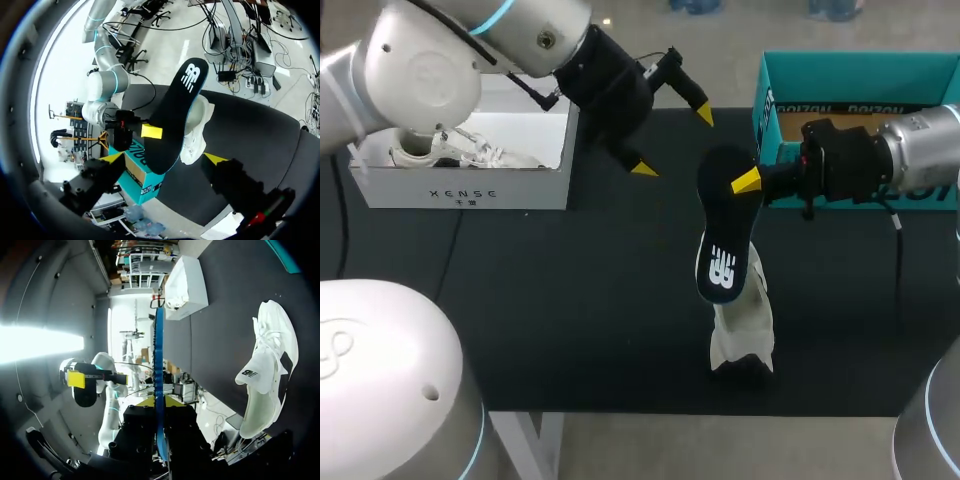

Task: Take the shoe out of the shoebox, open the shoe tongue, remove and reinsert the insole, then place the shoe into the shoebox

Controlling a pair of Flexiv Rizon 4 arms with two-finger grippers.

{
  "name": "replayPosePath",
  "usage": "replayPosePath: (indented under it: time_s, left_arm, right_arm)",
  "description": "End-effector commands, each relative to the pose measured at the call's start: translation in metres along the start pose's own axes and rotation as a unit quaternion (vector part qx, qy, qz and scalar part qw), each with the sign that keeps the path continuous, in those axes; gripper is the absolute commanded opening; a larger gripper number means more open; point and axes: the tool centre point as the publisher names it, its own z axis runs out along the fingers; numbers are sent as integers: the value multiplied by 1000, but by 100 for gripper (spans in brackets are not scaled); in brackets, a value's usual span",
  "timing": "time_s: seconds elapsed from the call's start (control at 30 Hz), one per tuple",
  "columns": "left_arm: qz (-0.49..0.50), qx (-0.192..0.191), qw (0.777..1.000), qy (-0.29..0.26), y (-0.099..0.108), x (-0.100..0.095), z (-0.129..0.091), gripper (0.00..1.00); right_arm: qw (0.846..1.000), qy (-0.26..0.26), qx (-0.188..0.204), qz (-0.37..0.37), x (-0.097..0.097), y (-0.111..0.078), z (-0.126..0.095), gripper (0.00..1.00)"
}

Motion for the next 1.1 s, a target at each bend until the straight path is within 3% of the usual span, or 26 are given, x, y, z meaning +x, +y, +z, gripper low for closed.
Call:
replayPosePath:
  time_s: [0.03, 0.1, 0.33, 0.6, 0.73, 0.9, 1.1]
  left_arm:
    - [145, -158, 966, 146, -5, -37, 8, 100]
    - [170, -175, 954, 172, -5, -42, 12, 100]
    - [197, -135, 946, 218, -6, -45, 15, 100]
    - [225, -71, 925, 299, 9, -45, -6, 100]
    - [226, -74, 912, 335, 18, -42, -15, 100]
    - [213, -68, 915, 336, 22, -41, -20, 100]
    - [199, -53, 924, 323, 19, -37, -7, 100]
  right_arm:
    - [1000, 0, -1, 0, 0, -1, 0, 0]
    - [1000, 0, -1, 0, 0, -1, 0, 0]
    - [1000, 0, -1, 0, 0, -1, 0, 0]
    - [1000, 0, -1, 0, 0, -1, 0, 0]
    - [1000, 0, -1, 0, 0, -1, 0, 0]
    - [1000, 0, -1, 0, 0, -1, 0, 0]
    - [1000, 0, -1, 0, 0, -1, 0, 0]
